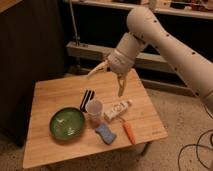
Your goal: Place the white sponge in the ceramic cup
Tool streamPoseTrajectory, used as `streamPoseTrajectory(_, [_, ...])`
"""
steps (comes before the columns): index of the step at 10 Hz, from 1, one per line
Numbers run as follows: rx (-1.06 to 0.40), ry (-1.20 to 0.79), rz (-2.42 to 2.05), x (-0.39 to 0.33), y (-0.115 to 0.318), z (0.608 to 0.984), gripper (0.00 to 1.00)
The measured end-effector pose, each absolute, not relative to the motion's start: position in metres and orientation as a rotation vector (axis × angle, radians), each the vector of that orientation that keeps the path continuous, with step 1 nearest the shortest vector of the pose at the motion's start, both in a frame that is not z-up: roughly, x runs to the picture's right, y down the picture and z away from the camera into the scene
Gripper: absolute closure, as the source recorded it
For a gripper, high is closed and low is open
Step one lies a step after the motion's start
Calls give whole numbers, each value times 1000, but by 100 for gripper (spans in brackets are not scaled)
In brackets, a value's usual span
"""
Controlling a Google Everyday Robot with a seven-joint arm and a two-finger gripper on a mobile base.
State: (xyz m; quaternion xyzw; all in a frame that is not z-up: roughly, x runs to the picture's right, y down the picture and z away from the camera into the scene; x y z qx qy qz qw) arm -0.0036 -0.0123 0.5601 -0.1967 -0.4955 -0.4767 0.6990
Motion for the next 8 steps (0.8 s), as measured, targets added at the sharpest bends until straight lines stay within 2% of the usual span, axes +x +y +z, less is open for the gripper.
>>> streamPoseTrajectory(2, [-411, -1090, -1112, -7, -6, 557, 20])
streamPoseTrajectory(6, [-348, -1068, -1253, -17, 41, 548, 20])
streamPoseTrajectory(8, [-313, -1022, -1380, -17, 82, 549, 20])
